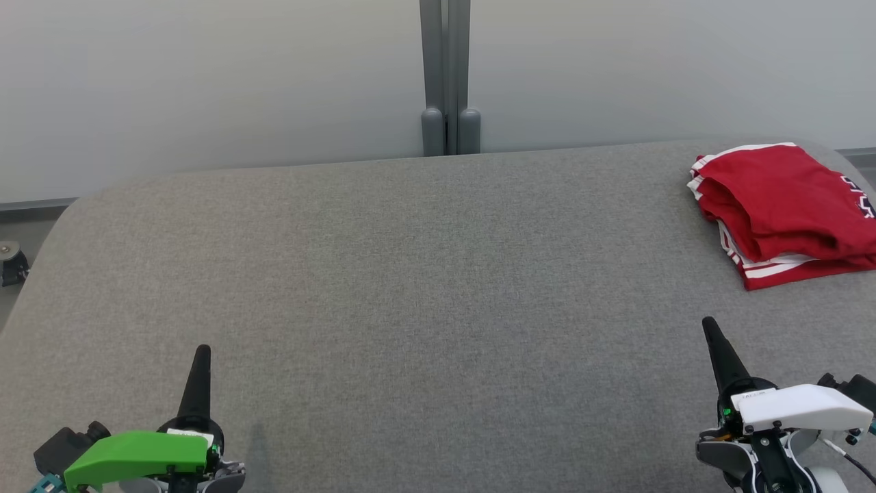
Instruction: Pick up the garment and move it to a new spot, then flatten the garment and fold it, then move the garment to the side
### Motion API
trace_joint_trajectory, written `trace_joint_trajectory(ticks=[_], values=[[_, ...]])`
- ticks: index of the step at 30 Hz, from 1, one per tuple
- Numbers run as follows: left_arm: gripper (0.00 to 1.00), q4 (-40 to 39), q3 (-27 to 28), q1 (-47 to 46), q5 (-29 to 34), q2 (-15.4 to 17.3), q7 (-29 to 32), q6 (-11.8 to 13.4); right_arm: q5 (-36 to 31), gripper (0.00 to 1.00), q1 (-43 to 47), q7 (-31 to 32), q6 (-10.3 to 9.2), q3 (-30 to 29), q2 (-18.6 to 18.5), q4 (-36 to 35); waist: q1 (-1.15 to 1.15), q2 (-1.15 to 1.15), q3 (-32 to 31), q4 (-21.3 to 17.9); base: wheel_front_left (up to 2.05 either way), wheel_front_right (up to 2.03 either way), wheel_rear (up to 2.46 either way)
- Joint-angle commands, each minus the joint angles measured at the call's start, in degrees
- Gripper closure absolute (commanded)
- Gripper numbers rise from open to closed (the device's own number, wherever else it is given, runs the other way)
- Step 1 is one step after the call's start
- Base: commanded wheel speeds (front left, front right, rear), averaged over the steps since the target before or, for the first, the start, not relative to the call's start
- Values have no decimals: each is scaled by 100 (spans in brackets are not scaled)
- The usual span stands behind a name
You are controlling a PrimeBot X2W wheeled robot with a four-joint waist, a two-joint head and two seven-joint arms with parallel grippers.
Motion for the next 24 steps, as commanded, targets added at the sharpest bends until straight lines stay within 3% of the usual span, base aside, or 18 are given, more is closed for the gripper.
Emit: trace_joint_trajectory(ticks=[1,24], values=[[100,-4,49,-161,-129,41,25,-49,131,100,-118,44,5,-31,-11,-5,0,0,9,-4,0,0,0],[100,165,289,-433,-1134,12,310,-112,1132,100,-371,335,4,-181,28,114,0,0,145,-58,0,0,0]])
